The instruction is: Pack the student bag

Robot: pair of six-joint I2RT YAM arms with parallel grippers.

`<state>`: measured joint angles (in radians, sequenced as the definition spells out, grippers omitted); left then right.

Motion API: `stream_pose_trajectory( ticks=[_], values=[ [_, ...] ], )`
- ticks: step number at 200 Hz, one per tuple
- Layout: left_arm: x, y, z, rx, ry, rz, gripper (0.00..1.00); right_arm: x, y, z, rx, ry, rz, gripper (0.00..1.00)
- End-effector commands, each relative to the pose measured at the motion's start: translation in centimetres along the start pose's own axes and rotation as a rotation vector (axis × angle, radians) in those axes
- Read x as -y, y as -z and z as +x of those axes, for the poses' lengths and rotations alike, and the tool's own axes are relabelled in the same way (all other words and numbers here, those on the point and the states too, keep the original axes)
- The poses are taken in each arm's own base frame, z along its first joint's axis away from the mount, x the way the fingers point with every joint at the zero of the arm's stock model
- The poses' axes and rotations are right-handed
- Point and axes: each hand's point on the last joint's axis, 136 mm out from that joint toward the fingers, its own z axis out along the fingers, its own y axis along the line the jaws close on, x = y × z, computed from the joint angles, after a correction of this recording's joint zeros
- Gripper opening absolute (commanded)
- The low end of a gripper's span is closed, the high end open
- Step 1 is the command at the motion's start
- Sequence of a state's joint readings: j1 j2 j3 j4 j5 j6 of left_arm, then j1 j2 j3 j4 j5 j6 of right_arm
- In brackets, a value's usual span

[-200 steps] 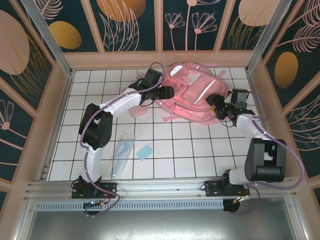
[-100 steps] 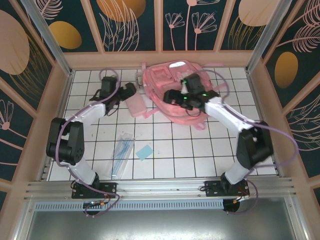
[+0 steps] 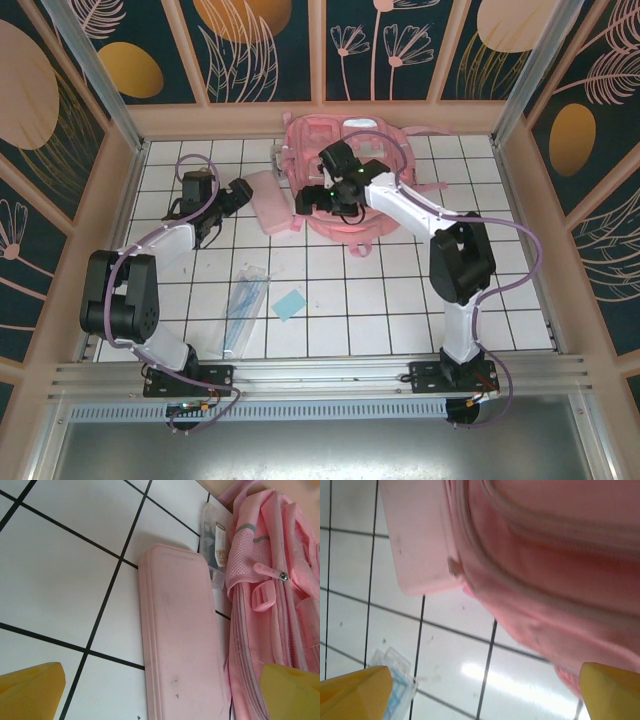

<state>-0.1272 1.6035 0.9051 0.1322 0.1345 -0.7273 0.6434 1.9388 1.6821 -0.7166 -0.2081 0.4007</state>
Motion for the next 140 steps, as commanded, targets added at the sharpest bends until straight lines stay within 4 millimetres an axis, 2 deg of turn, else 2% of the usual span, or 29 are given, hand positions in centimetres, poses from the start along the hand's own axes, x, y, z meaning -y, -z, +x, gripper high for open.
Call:
stream_pose_trajectory(
  ticks=[1,19,29,41,67,87,122,140],
  values=[
    [1.5,0.6,-1.0,0.039,-0.012,0.057,0.99,-0.9,5.1,2.0,-0.042,0.009,-0.019,0.96],
    [1.8,1.1,-1.7,0.070,-0.011,0.058,0.99,-1.7,6.9,1.6,0.004,0.006,-0.032,0.96],
    [1.6,1.4,-2.1,0.094,-0.008,0.051,0.99,-2.6,6.9,1.0,0.031,0.017,-0.055,0.95],
    [1.1,1.6,-2.6,0.119,0.005,0.036,0.99,-4.2,6.1,0.0,0.058,0.047,-0.091,0.94],
    [-0.7,2.1,-3.3,0.141,0.074,0.027,0.99,-8.0,1.7,-2.4,0.106,0.144,-0.133,0.93],
    [-1.9,2.7,-3.7,0.149,0.112,0.028,0.99,-9.1,-2.1,-5.0,0.154,0.169,-0.084,0.93],
    [-2.1,4.0,-3.6,0.169,0.110,0.029,0.99,-10.1,-7.3,-8.4,0.237,0.180,-0.015,0.98],
    [-2.0,4.4,-3.7,0.180,0.108,0.033,0.99,-9.3,-9.9,-9.0,0.260,0.175,0.041,0.99]
  ],
)
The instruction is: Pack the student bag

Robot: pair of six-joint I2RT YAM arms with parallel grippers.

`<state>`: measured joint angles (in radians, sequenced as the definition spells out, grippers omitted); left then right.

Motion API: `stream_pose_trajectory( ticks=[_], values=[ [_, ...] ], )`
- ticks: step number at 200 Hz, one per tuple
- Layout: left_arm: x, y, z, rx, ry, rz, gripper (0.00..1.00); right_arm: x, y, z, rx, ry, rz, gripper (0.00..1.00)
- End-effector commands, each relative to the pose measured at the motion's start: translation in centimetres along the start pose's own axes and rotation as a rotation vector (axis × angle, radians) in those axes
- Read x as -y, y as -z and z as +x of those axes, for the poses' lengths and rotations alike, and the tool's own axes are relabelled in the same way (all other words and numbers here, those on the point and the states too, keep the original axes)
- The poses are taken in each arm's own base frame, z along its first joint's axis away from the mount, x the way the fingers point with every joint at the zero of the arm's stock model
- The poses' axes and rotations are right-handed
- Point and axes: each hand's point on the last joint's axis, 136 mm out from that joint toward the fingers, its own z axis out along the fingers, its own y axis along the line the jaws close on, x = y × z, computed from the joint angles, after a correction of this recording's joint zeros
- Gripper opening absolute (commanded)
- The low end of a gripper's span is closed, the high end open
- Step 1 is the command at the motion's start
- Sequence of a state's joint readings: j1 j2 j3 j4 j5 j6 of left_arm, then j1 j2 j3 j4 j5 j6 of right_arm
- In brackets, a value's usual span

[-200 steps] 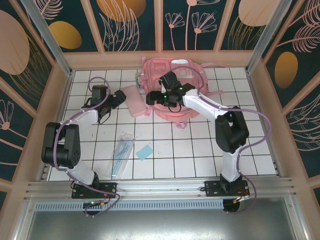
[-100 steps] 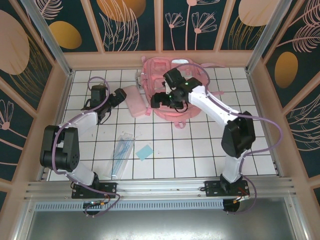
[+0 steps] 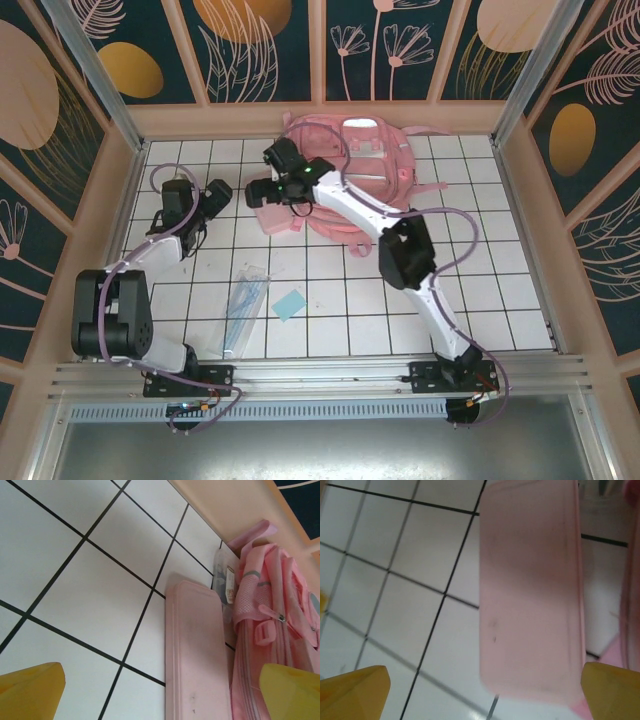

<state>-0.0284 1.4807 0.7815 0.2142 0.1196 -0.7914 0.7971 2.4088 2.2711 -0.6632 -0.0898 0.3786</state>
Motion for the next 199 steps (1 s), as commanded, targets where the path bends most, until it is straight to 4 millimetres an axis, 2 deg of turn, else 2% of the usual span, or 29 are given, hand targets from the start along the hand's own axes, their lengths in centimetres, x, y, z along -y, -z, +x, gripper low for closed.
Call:
stream_pose_trajectory(
  ticks=[1,20,50,76,102,157,177,199],
  values=[
    [1.2,1.1,-1.0,0.047,0.001,0.046,0.99,1.1,-1.2,-2.5,0.104,0.010,0.095,0.99],
    [1.3,1.2,-0.9,0.041,-0.004,0.049,0.99,2.5,-3.4,-1.8,0.118,0.014,0.161,0.99],
    [1.2,1.0,-0.6,0.027,-0.001,0.052,0.99,3.8,-5.5,-0.7,0.127,0.068,0.250,0.99],
    [1.1,1.0,-0.5,0.027,0.010,0.053,0.99,3.5,-7.1,0.7,0.093,0.127,0.250,0.99],
    [0.9,1.0,-0.5,0.031,0.017,0.043,0.99,3.2,-8.0,2.3,0.066,0.190,0.286,0.99],
    [1.2,1.0,-0.6,0.029,0.025,0.051,0.99,4.7,-9.9,5.1,0.008,0.277,0.381,0.99],
    [1.3,1.1,-0.6,0.028,0.032,0.060,0.99,4.5,-9.8,5.0,0.007,0.282,0.368,0.98],
    [1.5,1.2,-0.6,0.026,0.037,0.067,0.99,2.7,-8.8,3.9,0.028,0.284,0.298,0.86]
  ],
)
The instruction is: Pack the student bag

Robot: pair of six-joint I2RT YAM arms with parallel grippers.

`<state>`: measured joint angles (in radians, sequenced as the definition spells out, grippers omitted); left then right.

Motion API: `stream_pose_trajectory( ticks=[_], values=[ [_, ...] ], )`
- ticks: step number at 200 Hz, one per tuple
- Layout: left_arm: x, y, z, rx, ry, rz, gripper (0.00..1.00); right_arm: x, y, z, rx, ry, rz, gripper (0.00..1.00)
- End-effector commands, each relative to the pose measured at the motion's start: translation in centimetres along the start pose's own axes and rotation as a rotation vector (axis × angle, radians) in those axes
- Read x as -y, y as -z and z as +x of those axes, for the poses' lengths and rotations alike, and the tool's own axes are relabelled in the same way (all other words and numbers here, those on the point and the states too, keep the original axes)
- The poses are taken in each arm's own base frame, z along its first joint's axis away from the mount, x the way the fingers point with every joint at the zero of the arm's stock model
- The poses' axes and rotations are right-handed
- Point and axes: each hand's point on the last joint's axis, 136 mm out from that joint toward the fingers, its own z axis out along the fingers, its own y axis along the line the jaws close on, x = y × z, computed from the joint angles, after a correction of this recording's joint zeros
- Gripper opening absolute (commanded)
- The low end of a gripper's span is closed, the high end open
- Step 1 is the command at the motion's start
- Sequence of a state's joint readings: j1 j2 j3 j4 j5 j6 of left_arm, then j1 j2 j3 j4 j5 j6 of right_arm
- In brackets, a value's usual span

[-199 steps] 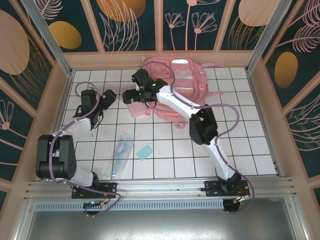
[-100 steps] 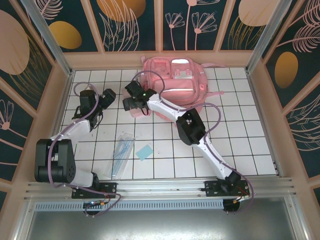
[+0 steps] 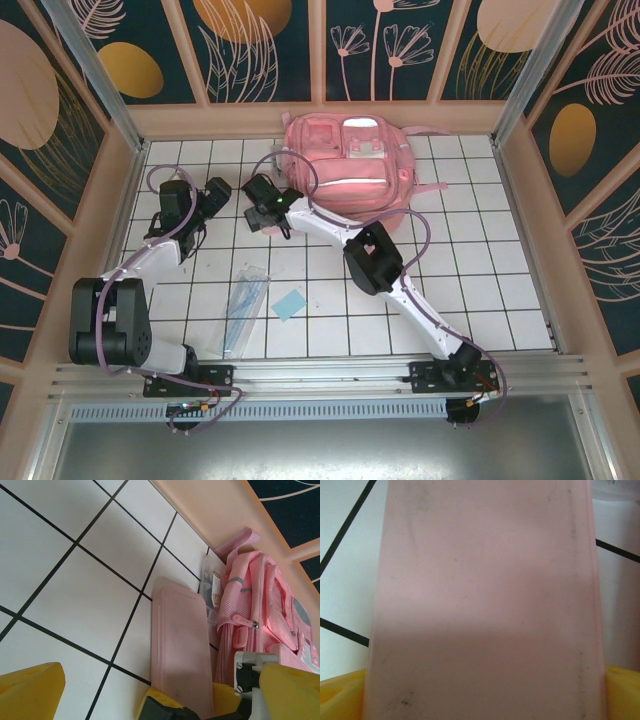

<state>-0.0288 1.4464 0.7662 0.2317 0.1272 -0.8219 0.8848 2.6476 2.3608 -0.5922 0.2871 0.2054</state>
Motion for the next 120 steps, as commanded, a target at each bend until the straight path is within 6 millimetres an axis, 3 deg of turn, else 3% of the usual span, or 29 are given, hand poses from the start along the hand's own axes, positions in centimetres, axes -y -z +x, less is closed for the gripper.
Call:
stream_pose_trajectory(
  ticks=[1,24,66,120],
  values=[
    [0.8,0.4,-0.2,0.006,0.012,0.037,0.99,-0.9,0.1,0.3,-0.015,0.036,-0.037,0.85],
    [1.0,0.5,-0.3,0.003,0.014,0.042,0.99,-2.1,3.4,-2.9,0.054,0.010,-0.134,0.73],
    [2.3,0.9,-0.3,-0.011,0.070,0.102,0.99,-1.7,10.0,-8.1,0.147,-0.072,-0.298,0.71],
    [4.1,0.6,0.4,-0.036,0.222,0.252,0.99,-1.9,13.4,-8.6,0.138,-0.149,-0.523,0.69]
  ],
)
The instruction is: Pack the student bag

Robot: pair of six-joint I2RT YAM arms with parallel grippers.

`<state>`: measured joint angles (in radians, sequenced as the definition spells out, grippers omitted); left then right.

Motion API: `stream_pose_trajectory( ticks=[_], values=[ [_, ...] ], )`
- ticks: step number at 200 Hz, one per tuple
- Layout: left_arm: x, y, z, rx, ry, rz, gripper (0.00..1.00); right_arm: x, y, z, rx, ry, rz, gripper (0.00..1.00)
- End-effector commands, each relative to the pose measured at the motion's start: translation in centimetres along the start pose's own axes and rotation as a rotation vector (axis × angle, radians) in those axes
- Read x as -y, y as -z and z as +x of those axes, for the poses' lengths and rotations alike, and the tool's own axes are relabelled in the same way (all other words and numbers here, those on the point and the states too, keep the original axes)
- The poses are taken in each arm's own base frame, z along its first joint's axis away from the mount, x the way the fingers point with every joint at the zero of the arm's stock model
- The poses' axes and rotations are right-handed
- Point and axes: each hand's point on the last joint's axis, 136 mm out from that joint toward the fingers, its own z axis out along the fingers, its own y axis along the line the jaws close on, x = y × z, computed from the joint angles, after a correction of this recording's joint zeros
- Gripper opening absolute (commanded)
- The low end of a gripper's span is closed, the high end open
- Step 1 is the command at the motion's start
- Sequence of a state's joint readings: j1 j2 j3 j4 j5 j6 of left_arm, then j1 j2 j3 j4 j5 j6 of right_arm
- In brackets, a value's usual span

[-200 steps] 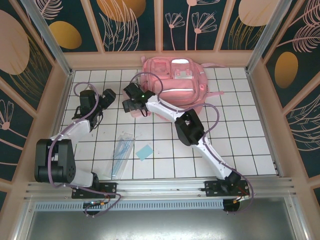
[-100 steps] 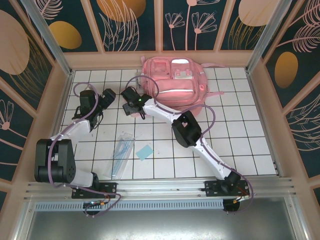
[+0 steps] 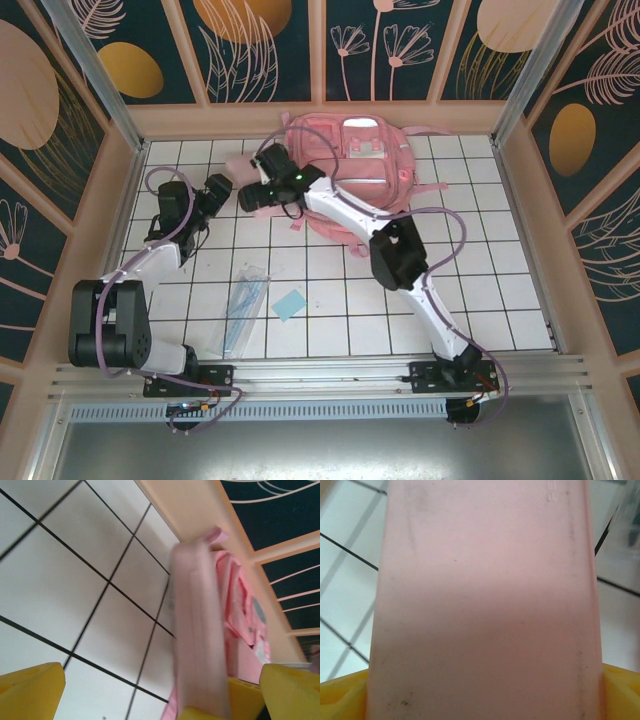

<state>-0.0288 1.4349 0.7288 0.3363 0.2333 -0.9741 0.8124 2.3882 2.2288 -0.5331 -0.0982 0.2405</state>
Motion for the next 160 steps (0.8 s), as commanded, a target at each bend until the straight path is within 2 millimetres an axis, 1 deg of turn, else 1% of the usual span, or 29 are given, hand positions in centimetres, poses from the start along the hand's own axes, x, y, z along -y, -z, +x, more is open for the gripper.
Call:
stream_pose_trajectory(
  ticks=[1,36,57,75,89,105,129,142,160],
  values=[
    [2.1,-0.1,0.0,-0.005,0.084,0.130,0.99,-2.5,3.2,-2.6,0.070,-0.034,-0.150,0.69],
    [4.1,-0.4,-0.3,-0.012,0.168,0.260,0.99,-2.7,3.9,-2.1,0.062,-0.034,-0.176,0.69],
    [5.2,0.1,-0.8,0.010,0.188,0.318,0.99,-2.5,3.9,-1.7,0.056,-0.038,-0.176,0.69],
    [5.8,0.3,-1.1,0.022,0.189,0.343,0.99,-2.9,4.1,-1.4,0.050,-0.038,-0.197,0.69],
    [5.9,-0.1,-0.9,0.002,0.192,0.349,0.98,-3.5,4.6,-1.4,0.057,-0.033,-0.227,0.69],
    [5.5,-1.0,0.1,-0.036,0.200,0.339,0.96,-3.9,5.1,-1.3,0.064,-0.026,-0.248,0.69],
    [4.2,-2.2,1.8,-0.085,0.216,0.299,0.94,-4.0,5.8,-1.3,0.072,-0.017,-0.248,0.68],
    [3.8,-2.7,2.5,-0.101,0.221,0.286,0.94,-4.1,6.1,-1.0,0.071,-0.010,-0.253,0.68],
    [4.2,-3.3,3.0,-0.116,0.225,0.299,0.92,-4.6,6.4,-0.6,0.066,0.006,-0.265,0.68]
  ],
)
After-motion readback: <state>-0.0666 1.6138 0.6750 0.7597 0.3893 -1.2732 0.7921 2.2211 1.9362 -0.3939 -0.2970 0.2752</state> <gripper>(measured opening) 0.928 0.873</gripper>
